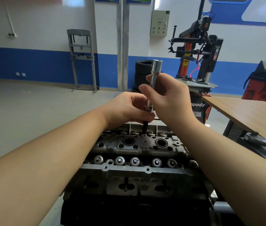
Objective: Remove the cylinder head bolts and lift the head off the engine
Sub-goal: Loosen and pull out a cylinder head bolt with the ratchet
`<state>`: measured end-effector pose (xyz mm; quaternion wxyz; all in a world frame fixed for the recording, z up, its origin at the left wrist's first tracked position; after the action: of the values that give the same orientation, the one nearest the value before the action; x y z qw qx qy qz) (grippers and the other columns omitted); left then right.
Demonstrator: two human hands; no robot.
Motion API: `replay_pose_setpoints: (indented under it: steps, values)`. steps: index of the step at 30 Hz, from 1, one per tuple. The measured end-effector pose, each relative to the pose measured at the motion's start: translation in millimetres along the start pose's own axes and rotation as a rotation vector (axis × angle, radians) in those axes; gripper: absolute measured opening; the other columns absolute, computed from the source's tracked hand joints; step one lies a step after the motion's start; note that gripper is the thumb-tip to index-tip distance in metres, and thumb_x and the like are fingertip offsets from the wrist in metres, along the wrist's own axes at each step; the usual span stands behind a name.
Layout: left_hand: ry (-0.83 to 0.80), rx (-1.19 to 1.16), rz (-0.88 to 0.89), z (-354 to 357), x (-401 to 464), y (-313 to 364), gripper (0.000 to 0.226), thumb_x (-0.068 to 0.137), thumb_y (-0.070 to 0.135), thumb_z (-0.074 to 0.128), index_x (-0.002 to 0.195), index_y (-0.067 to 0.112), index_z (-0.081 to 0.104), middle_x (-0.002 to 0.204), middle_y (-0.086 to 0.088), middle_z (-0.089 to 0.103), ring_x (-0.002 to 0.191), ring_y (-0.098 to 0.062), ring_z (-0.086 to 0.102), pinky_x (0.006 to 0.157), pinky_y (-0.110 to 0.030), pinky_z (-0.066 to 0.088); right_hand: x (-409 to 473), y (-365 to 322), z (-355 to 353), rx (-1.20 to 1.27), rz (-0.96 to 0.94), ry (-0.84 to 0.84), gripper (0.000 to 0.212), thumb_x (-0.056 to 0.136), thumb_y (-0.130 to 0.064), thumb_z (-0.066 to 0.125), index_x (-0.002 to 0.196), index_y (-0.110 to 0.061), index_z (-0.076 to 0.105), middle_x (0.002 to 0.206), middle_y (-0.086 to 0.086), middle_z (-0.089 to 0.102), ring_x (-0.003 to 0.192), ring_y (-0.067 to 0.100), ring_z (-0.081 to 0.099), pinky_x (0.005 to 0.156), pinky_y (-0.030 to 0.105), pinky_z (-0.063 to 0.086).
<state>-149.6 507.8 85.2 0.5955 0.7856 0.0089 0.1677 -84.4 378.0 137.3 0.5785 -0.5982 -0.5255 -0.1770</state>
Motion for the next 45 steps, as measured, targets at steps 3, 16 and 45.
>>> replay_pose_setpoints:
  steps: [3, 16, 45]
  values:
    - [-0.164, -0.122, -0.052, 2.4, -4.2, -1.4, 0.030, 0.089, -0.001, 0.073, 0.117, 0.007, 0.079, 0.118, -0.019, 0.076, 0.113, -0.033, 0.073, 0.100, -0.044, 0.060, 0.9, 0.8, 0.7, 0.003, -0.011, -0.063, 0.017, 0.099, -0.028, 0.068, 0.098, -0.011, 0.069, 0.079, 0.000, 0.072, 0.076, 0.020, 0.069, 0.072, 0.047, 0.056]
    - [-0.113, -0.121, -0.088, -0.6, -3.3, -1.9, 0.039, 0.088, 0.003, 0.074, 0.127, 0.000, 0.069, 0.115, -0.019, 0.072, 0.111, -0.036, 0.070, 0.103, -0.050, 0.058, 4.2, 1.9, -6.4, -0.064, -0.018, -0.007, 0.016, 0.096, -0.031, 0.073, 0.086, -0.021, 0.065, 0.071, -0.012, 0.060, 0.068, 0.000, 0.055, 0.064, 0.012, 0.041]
    - [-0.062, -0.030, -0.084, 3.3, -3.5, 2.0, 0.037, 0.089, -0.001, 0.078, 0.124, 0.002, 0.069, 0.118, -0.019, 0.072, 0.114, -0.035, 0.070, 0.105, -0.053, 0.057, 2.2, 1.5, 0.1, 0.020, -0.018, -0.073, 0.018, 0.095, -0.024, 0.074, 0.102, -0.007, 0.071, 0.078, -0.001, 0.067, 0.071, 0.007, 0.059, 0.065, 0.020, 0.048]
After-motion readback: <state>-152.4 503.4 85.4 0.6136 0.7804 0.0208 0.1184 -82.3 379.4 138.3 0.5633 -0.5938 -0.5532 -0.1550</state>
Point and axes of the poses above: each hand's wrist, its own x-axis towards the middle knuckle, its own z-axis out of the palm, y = z × x, the point moved 6 cm from there along x, towards the middle knuckle
